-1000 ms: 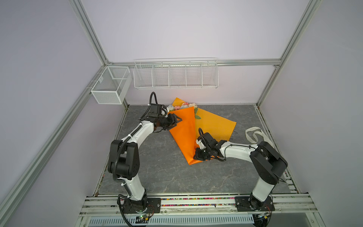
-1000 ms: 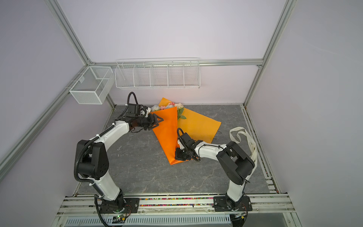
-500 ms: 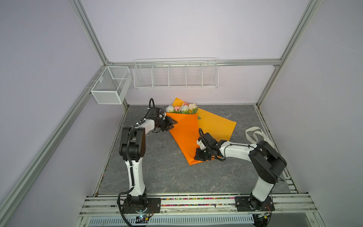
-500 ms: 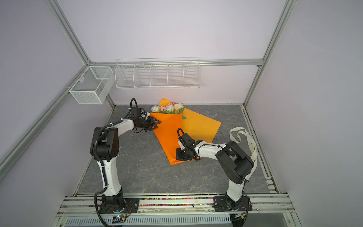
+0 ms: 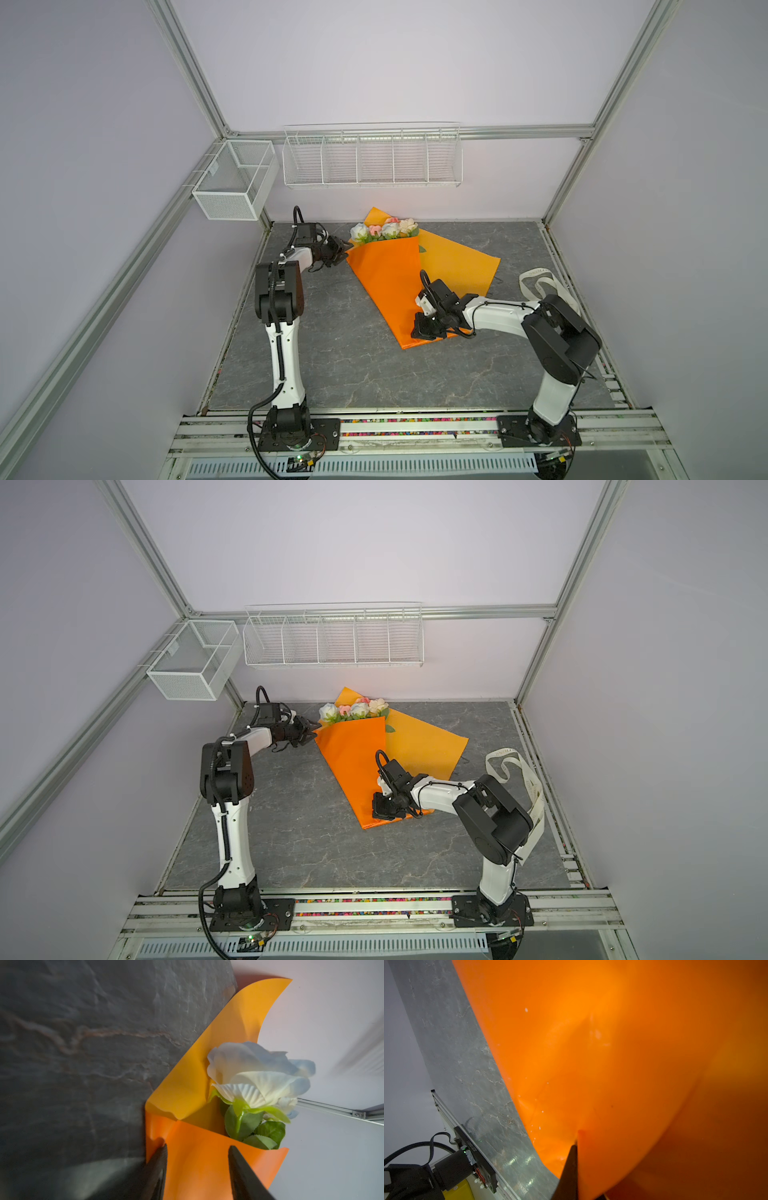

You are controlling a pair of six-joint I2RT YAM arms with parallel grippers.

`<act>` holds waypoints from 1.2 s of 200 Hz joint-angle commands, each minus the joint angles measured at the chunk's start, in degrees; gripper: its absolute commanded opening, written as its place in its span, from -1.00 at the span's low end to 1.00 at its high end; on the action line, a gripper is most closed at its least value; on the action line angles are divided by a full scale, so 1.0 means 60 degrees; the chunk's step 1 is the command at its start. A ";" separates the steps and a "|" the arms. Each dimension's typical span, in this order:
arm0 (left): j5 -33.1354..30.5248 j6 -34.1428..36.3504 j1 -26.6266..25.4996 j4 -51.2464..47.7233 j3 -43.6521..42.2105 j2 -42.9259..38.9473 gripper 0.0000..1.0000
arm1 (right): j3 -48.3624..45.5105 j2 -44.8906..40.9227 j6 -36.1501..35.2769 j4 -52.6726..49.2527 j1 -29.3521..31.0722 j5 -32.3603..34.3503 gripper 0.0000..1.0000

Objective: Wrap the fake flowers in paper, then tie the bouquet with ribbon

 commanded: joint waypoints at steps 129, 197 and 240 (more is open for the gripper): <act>-0.0197 0.0037 -0.1536 0.1178 -0.3966 -0.3758 -0.38 | 0.0060 0.0181 0.0059 -0.0550 -0.0162 0.0204 -0.80; -0.0419 -0.0072 -0.1469 0.1422 -0.3594 -0.2325 -0.41 | 0.0038 -0.0208 -0.0006 -0.0482 -0.0167 0.0212 -0.86; -0.0311 0.0402 -0.0681 0.0758 -0.2173 -0.1378 -0.39 | -0.0039 -0.0082 0.0081 -0.0539 -0.0178 0.0288 -0.86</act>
